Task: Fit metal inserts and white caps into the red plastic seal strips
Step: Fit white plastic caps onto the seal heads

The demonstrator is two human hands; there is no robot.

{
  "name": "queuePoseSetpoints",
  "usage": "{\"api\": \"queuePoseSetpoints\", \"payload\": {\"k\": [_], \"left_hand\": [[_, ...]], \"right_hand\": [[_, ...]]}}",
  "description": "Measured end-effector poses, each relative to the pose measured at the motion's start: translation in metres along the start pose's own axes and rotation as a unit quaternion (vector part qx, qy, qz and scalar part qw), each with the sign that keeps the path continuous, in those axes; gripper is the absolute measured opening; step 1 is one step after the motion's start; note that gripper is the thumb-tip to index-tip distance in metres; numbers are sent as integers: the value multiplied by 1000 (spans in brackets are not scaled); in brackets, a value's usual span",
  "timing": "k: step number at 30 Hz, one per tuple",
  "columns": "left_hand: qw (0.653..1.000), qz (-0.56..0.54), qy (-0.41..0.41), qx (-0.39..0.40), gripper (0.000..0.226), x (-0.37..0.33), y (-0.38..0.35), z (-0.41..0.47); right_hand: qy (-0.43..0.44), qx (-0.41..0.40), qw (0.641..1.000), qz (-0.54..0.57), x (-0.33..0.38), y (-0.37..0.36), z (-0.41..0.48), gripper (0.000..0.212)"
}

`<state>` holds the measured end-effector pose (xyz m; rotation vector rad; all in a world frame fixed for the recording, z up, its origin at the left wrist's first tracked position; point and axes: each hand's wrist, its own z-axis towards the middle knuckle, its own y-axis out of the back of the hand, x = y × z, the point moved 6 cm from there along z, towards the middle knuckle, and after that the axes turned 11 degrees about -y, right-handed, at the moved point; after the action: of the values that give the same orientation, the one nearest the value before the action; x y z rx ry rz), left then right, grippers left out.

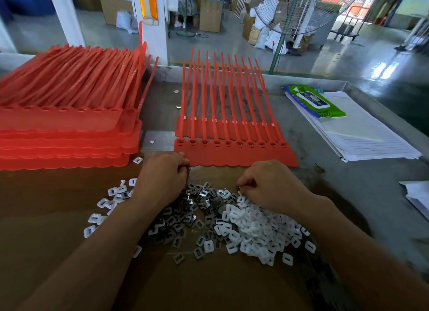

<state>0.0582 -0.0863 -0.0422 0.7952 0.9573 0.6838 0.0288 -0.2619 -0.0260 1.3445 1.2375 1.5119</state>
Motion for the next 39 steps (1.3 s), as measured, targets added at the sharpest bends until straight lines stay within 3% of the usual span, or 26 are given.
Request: {"api": "queuePoseSetpoints", "payload": {"k": [6,15,25,39], "left_hand": [[1000,-5,-1,10,28,0,-1,0],[1000,-8,-12,13,26,2,-2,-1],[1000,-19,-15,-2,25,2,0,-2],[999,-35,1,4,27,2,-1,-1]], "right_hand": [[-28,20,997,68,-3,7,4,15],[-20,-36,982,185,17,22,38,6],[-29,-33,976,213,56,-4,105,9],[-81,3,972,220,64,-30,131,13]]}}
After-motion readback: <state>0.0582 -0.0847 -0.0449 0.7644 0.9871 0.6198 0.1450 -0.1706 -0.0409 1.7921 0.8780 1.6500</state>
